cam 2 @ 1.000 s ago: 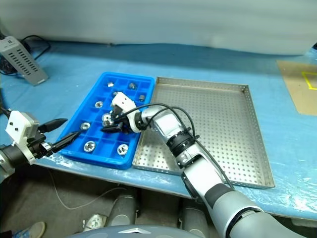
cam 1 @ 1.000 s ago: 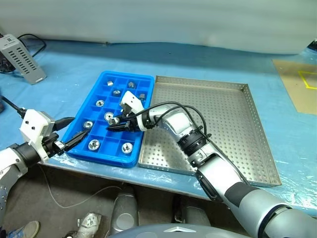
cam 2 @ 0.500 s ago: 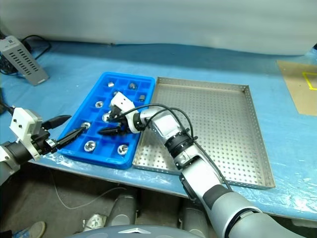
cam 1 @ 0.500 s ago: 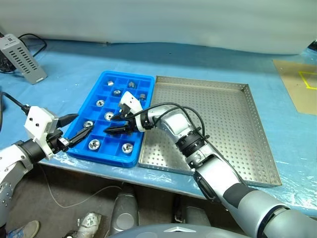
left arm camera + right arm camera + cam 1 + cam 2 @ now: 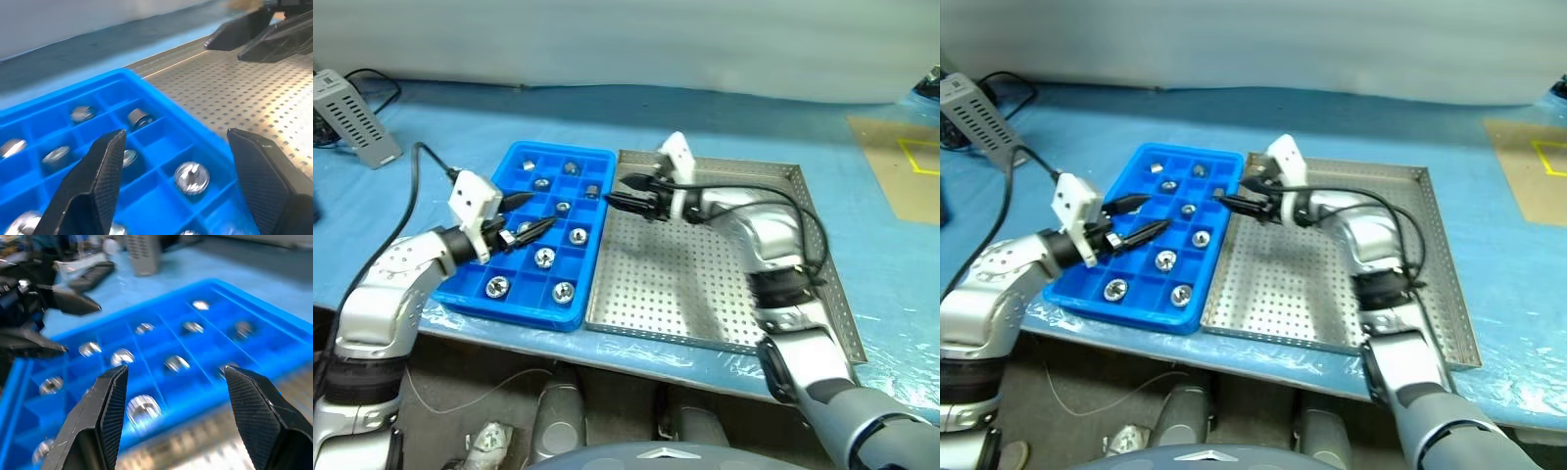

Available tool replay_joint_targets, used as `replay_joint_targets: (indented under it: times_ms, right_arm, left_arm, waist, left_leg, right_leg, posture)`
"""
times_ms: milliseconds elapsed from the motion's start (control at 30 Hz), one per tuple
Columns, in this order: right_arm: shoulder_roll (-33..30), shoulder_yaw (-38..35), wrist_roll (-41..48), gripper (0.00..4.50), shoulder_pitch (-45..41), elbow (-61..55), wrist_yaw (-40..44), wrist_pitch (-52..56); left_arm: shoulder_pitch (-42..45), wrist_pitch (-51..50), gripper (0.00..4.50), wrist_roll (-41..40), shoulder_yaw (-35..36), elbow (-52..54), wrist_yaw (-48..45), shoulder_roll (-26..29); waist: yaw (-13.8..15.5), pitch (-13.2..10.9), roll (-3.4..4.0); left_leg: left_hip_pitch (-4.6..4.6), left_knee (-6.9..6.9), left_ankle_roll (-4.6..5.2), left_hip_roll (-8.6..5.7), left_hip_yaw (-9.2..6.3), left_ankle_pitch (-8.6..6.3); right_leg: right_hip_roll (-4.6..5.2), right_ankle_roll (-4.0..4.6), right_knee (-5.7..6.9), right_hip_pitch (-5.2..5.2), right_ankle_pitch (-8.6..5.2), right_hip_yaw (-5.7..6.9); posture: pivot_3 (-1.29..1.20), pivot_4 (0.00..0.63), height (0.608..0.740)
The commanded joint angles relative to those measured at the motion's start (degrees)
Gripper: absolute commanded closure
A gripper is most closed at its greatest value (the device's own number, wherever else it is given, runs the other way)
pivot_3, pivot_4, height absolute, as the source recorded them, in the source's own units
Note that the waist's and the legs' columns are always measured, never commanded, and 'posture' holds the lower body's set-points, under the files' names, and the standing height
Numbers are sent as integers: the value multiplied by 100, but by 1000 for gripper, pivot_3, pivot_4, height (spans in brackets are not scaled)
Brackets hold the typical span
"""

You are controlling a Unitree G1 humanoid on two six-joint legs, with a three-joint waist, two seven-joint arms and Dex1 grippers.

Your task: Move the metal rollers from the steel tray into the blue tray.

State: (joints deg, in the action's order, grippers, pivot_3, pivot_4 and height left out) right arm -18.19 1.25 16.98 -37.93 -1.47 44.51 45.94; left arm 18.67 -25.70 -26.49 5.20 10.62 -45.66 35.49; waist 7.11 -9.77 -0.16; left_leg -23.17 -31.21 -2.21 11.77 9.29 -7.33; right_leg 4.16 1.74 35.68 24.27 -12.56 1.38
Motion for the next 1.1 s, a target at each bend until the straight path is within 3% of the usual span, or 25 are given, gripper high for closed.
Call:
replay_joint_targets:
  times_ms: [33, 233, 467, 700, 1100]
  right_arm:
    - [-281, -509, -44, 1202, 455, -689, -616, 130]
    - [-135, -942, -103, 1202, 1231, -1347, -1713, 348]
    - [21, -727, -329, 1202, 1518, -1371, -2233, -15]
    - [61, -814, -460, 1202, 1295, -804, -2592, -420]
    - [-21, -674, -481, 1202, 792, -203, -2512, -818]
  left_arm:
    - [446, 387, 1012, 182, -405, -537, -352, -233]
    - [1146, 850, 1012, 465, -902, -1631, -628, -974]
    - [1477, 1044, 1012, 568, -941, -2124, -859, -1250]
    - [1329, 976, 1012, 564, -805, -1801, -534, -1306]
    - [1278, 735, 1012, 575, -740, -1347, -4, -1399]
  waist:
    - [-70, 0, 1]
    - [-380, 1, 3]
    - [-524, 1, 3]
    - [-481, 1, 4]
    - [-456, 1, 4]
  left_leg:
    - [0, -2, 0, 1, 1, 0]
    - [9, -10, 0, 2, 16, 1]
    - [13, -10, 5, 3, 21, 0]
    - [9, -24, 26, 2, 26, -13]
    - [8, -27, 27, 3, 26, -14]
  right_leg:
    - [-1, 0, 1, 0, 0, 0]
    - [-1, 23, 5, 0, -6, -11]
    - [-1, 27, 4, 0, -4, -12]
    - [4, 28, 1, -6, -4, -12]
    - [3, 28, 2, -7, -4, -10]
  posture:
    - [-108, 150, 740]
    - [-202, 150, 740]
    - [-223, 150, 740]
    - [-165, 150, 740]
    - [-110, 150, 740]
